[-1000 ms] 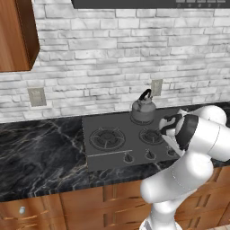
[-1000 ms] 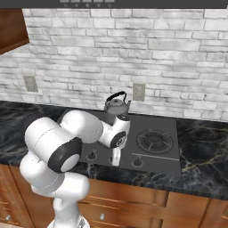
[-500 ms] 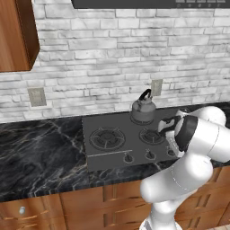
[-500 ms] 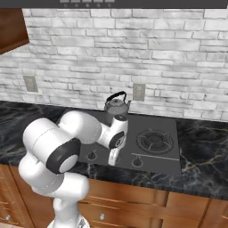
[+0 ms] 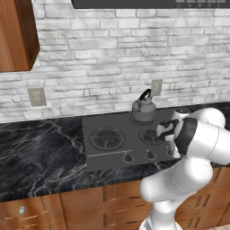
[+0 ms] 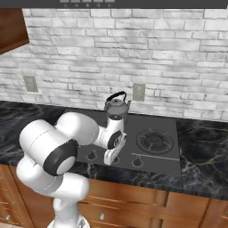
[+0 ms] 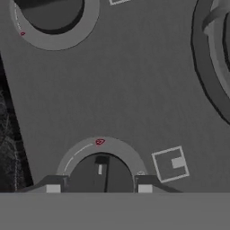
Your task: Lower the heat of the kettle.
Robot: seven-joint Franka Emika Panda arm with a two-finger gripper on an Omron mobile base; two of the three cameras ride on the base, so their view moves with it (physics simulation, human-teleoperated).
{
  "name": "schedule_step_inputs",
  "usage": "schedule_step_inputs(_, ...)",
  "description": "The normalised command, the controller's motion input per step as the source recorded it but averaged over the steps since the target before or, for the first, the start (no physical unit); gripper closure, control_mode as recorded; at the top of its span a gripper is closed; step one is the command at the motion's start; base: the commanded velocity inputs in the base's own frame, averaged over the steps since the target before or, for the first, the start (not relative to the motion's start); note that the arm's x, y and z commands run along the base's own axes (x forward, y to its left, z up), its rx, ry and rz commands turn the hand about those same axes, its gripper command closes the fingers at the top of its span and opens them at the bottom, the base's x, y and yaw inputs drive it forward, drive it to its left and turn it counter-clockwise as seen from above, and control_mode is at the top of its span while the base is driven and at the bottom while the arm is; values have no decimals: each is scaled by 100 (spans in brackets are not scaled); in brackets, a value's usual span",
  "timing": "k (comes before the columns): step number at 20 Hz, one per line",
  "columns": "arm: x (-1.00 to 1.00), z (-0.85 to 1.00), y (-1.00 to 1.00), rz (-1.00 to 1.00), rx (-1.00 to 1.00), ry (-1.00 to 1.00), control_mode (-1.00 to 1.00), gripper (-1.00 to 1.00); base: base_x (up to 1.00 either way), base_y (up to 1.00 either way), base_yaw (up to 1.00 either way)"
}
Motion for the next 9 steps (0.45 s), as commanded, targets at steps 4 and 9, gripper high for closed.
schedule_step_inputs(4,0,0,9,-20,0,3,-100,100,0,0,0)
schedule_step_inputs(9,0,0,13,-21,0,2,-100,100,0,0,0)
